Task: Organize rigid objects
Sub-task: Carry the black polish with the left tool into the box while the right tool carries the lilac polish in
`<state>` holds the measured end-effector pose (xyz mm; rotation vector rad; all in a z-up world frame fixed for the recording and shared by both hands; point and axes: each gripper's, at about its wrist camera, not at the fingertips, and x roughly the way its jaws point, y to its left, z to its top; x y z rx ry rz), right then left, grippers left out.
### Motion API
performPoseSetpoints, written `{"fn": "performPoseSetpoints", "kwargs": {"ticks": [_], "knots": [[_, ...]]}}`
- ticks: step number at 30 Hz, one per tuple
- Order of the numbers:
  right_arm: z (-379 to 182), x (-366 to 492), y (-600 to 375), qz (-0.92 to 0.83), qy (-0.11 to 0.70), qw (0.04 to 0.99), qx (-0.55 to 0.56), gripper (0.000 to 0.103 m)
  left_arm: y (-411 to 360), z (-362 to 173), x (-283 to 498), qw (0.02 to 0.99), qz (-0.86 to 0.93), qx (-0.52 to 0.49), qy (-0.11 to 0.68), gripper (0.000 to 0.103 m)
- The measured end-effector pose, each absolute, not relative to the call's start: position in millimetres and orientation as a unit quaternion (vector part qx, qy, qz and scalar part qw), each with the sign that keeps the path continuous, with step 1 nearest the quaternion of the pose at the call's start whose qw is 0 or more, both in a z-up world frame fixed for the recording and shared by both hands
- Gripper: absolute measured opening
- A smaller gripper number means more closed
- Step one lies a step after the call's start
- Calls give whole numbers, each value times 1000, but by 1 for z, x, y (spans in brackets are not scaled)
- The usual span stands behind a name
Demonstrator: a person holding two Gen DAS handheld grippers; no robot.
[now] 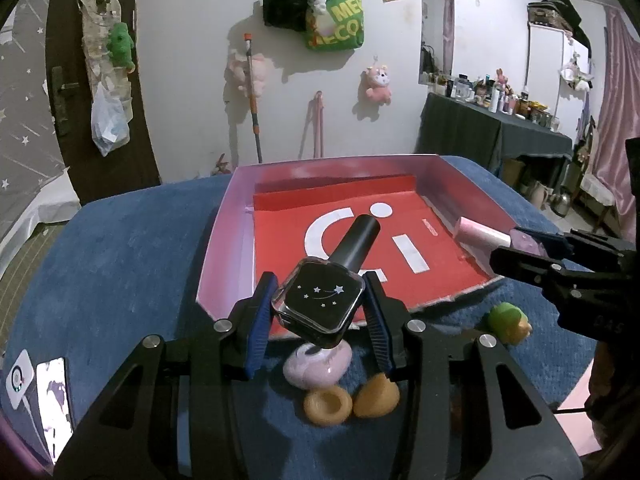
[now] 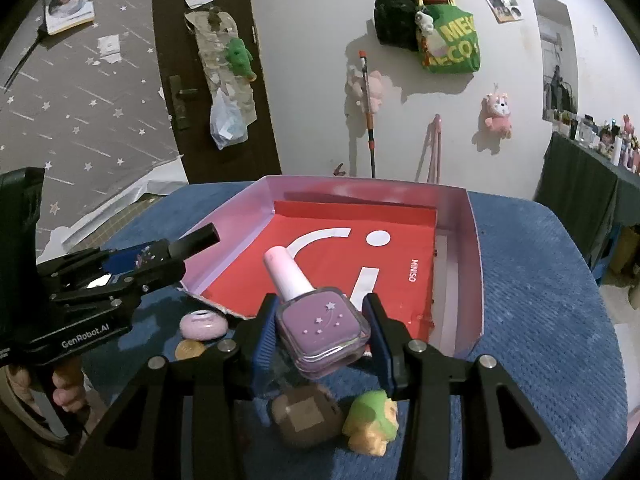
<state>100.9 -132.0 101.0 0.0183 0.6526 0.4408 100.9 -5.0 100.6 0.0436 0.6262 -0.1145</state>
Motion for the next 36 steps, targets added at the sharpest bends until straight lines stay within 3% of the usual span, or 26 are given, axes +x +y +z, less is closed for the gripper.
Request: {"fn": "performPoseSetpoints", "kwargs": {"ticks": [18,36], "knots": [[94,164,-123,195,359,913,-13,45,1,98,173,938,-51,22,343,41],[63,245,-125,157,428,890,1,45,-14,55,250,905,-49,29,421,41]]}}
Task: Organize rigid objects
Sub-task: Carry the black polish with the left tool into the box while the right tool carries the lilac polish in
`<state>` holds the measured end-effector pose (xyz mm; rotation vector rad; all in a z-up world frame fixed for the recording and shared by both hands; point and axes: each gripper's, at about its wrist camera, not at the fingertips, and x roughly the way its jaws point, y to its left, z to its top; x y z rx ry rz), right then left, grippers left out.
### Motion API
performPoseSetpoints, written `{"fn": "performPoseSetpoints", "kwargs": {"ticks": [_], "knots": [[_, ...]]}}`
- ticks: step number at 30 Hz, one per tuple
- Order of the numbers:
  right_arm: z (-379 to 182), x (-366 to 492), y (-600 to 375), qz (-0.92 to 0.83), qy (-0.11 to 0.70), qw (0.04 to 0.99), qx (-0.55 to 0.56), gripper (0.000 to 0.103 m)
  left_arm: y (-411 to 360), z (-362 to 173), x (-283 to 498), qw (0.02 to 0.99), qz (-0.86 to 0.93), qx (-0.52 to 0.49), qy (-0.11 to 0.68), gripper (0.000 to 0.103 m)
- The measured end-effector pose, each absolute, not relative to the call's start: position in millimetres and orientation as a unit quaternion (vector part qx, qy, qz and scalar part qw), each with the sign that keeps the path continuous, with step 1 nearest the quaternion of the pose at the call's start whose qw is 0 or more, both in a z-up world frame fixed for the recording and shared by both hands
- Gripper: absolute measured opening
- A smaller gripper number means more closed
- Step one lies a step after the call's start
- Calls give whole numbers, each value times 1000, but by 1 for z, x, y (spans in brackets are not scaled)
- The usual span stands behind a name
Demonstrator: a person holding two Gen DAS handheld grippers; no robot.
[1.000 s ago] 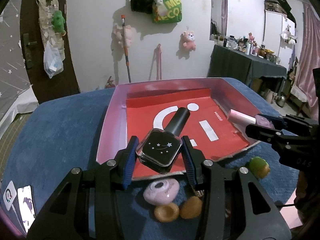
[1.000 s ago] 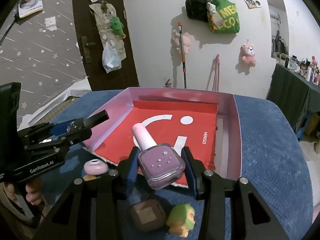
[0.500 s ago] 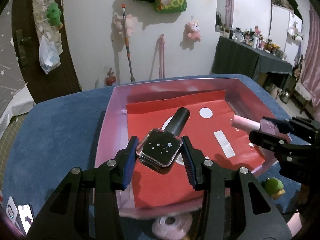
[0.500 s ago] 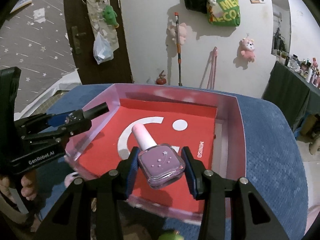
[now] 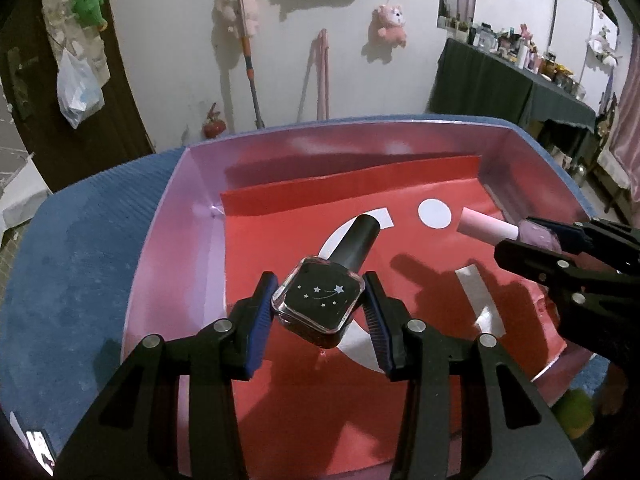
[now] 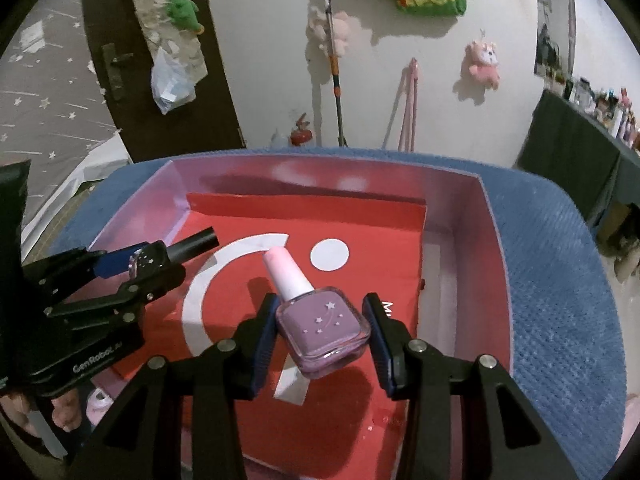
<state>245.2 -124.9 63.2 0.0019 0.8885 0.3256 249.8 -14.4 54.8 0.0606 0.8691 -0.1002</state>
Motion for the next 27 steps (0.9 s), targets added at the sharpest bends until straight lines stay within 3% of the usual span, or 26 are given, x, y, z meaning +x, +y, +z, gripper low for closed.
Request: {"fn": "performPoseSetpoints", "kwargs": {"ticks": [12,27], "knots": [[37,271,-120,133,485,864,-4,45,4,28,275,867,-44,-7,495,41],[30,275,-117,135,505,852,3,46,4,26,276,866,-33,3,498,41]]}}
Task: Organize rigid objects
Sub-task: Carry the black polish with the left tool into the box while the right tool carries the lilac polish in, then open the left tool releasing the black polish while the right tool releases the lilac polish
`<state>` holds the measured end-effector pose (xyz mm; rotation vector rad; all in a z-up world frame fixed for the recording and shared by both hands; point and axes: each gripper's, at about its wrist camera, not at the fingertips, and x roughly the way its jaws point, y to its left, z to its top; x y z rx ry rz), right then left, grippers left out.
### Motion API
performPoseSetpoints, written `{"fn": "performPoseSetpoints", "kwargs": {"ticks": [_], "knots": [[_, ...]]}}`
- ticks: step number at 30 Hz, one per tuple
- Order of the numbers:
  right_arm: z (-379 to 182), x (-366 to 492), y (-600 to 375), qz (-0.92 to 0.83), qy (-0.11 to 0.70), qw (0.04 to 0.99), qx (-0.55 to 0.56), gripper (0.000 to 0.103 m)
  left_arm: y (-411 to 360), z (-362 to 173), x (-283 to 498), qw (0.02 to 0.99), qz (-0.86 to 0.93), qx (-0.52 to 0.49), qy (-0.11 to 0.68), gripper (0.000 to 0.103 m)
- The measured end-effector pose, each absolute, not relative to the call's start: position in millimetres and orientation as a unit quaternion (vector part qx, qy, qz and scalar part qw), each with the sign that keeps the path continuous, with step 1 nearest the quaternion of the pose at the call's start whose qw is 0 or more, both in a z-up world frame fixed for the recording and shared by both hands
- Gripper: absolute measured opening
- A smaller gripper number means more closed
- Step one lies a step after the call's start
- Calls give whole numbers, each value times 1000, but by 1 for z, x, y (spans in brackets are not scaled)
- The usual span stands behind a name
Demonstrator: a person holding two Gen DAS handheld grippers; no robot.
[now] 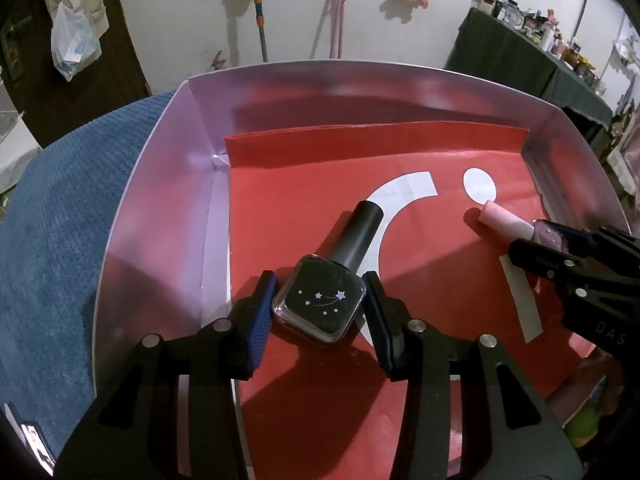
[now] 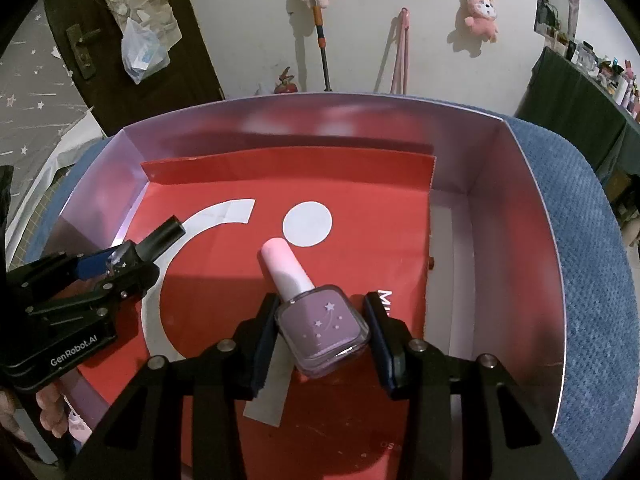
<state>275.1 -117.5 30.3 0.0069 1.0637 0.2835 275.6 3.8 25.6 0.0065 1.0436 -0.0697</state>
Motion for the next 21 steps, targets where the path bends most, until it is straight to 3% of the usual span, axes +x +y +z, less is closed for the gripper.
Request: {"fn": "performPoseSetpoints", "kwargs": {"ticks": [13,16,21], "knots": [[31,276,-117,136,505,852,9,46,4,26,277,866,-35,2,499,43],[32,276,-119,139,504,852,13,49,1,25,276,865,-43,10,500,53],[33,276,-122,142,504,852,16,51,-1,25,276,865,-45,16,500,55]]}}
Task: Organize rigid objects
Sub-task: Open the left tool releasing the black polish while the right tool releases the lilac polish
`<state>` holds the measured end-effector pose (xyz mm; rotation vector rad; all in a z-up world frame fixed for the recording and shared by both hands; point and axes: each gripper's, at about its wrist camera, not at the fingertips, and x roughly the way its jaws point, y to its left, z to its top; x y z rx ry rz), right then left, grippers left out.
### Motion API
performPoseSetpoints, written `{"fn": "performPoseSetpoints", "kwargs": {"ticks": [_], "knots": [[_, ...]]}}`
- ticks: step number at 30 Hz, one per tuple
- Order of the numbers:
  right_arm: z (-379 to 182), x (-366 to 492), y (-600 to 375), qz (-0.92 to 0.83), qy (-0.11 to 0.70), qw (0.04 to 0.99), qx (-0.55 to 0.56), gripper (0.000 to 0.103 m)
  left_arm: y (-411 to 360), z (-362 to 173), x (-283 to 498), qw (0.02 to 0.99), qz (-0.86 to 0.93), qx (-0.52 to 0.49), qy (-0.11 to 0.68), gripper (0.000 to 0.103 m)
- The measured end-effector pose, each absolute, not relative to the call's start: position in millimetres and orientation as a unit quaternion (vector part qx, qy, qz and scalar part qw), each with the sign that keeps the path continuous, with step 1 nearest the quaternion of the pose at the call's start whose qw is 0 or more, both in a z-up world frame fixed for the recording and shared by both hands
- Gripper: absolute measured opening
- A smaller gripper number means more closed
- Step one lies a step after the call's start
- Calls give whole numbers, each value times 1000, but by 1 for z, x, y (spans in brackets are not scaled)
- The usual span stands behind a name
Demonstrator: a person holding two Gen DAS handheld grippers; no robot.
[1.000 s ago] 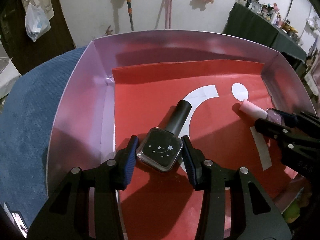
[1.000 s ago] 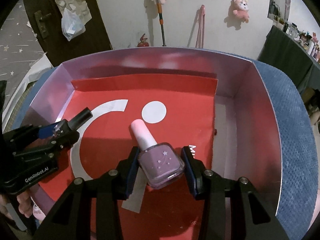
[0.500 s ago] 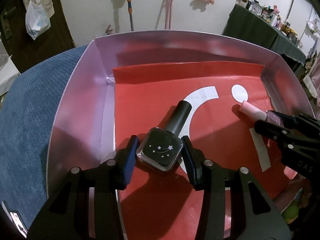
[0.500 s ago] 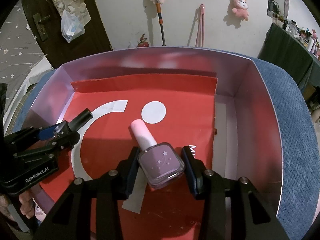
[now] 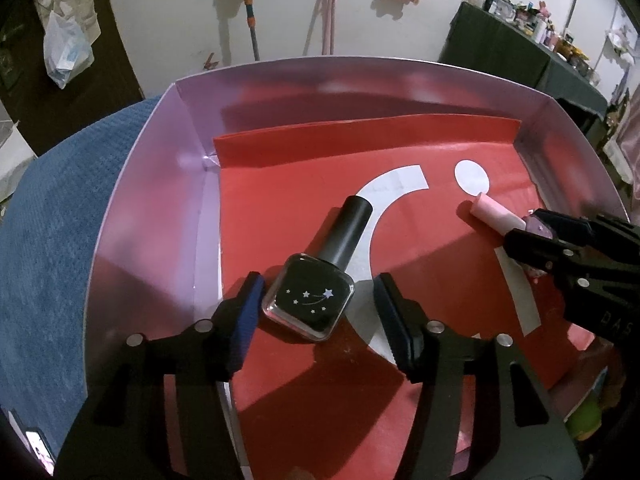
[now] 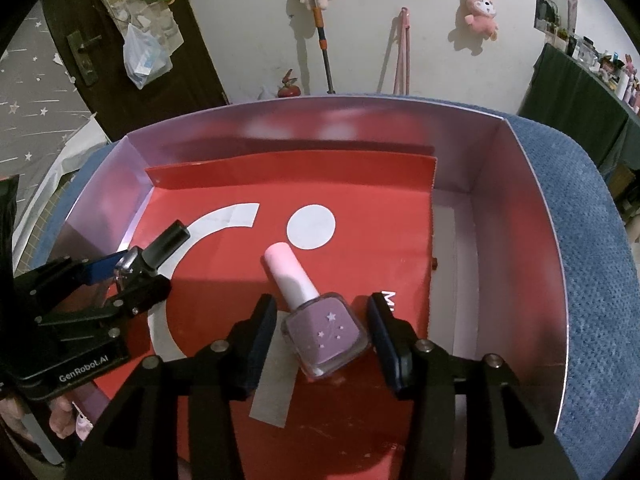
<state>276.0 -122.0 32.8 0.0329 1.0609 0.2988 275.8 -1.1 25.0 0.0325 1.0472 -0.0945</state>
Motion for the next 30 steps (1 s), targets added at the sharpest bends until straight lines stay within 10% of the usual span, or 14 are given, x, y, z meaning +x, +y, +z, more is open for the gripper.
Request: {"fn": "performPoseSetpoints", "kwargs": {"ticks": [19,30], "knots": [[73,249,-126,160,451,877,40,79,-4,64,253,894,-38,30,446,91],[104,212,-131,181,387,903,56,95,8,88,224,921,-23,22,389,91]]}}
